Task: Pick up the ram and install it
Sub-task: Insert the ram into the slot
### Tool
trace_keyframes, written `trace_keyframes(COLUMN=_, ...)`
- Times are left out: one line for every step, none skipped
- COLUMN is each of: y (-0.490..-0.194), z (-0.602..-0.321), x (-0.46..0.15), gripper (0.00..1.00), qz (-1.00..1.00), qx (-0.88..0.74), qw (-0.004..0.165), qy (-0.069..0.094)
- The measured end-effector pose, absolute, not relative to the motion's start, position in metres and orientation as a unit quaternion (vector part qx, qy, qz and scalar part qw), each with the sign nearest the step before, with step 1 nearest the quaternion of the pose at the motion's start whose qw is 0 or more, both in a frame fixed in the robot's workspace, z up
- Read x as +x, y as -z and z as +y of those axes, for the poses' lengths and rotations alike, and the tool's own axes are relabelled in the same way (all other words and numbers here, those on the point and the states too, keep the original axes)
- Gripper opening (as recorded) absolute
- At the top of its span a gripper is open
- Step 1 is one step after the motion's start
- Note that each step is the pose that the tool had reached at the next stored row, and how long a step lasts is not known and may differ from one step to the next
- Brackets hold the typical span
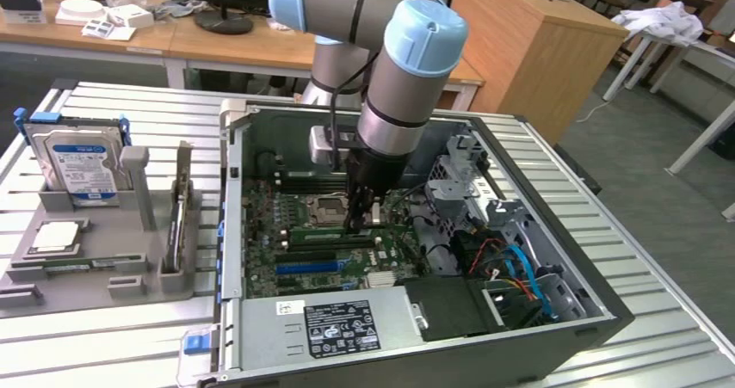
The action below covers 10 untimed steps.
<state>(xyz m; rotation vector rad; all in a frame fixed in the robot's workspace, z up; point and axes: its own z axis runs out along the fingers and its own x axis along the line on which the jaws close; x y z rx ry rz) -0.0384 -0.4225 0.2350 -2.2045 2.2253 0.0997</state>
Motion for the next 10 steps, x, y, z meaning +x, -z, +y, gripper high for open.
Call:
trace_keyframes(y=-0.2349, z=-0.4225, x=-0.0384, gripper=0.12, qz=0.71, qx=-0.703, qw=0.004, qy=-0.032)
trace_keyframes(y=-0.2348, z=-0.4224, x=-0.0383, gripper=0.12, qz=0.71, qx=-0.703, qw=0.004, qy=-0.032)
trace_keyframes(y=-0.2348, z=-0.4226, x=-0.0384, gripper=0.12, qz=0.71, qx=-0.703, qw=0.004, qy=-0.032)
trace_keyframes(y=-0.2347, z=-0.4229, x=-0.0385, gripper=0.12, qz=0.71, qx=-0.703, qw=0.004, qy=-0.032)
trace_keyframes(y=-0.2348, z=-0.4231, x=-0.0384, gripper=0.12, qz=0.71, qx=-0.703, qw=0.004, qy=-0.032)
trace_keyframes(y=-0.2348, z=-0.4231, x=-0.0384, gripper=0.12, qz=0.71, qx=-0.703, qw=0.004, qy=-0.032)
trace_keyframes(y=-0.2348, z=-0.4231, x=-0.0383, gripper=0.12, qz=0.71, qx=-0.703, qw=0.004, qy=-0.032)
trace_keyframes(y=-0.2349, z=-0.4232, x=-0.0383, gripper=0.12, qz=0.71, qx=-0.703, qw=0.004, qy=-0.032)
trace_keyframes(y=-0.2348, z=-0.4232, x=-0.0384, gripper=0.12, qz=0.71, qx=-0.703, qw=0.004, qy=-0.032)
trace_keyframes(y=-0.2345, z=-0.4233, x=-0.0384, gripper=0.12, qz=0.71, qx=-0.703, qw=0.004, qy=-0.032)
